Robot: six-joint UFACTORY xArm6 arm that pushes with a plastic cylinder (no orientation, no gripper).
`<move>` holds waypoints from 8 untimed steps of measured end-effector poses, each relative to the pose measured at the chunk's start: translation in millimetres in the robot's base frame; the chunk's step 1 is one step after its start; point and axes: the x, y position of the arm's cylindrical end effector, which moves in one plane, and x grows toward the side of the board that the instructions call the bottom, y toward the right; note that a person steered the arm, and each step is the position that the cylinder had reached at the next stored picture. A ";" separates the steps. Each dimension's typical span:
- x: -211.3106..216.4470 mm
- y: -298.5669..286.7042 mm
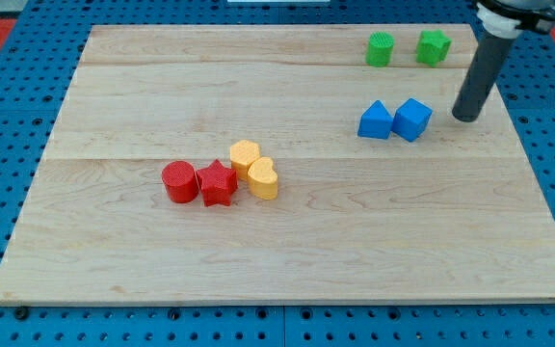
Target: Move the blue blocks above the red circle
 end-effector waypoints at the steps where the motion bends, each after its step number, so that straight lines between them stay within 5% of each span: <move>1: 5.8 -83.5; 2: 3.8 -192.4; 3: 0.4 -180.0; 4: 0.9 -80.8; 5: -37.8 -63.8; 7: -21.0 -272.4; 8: -20.9 -295.8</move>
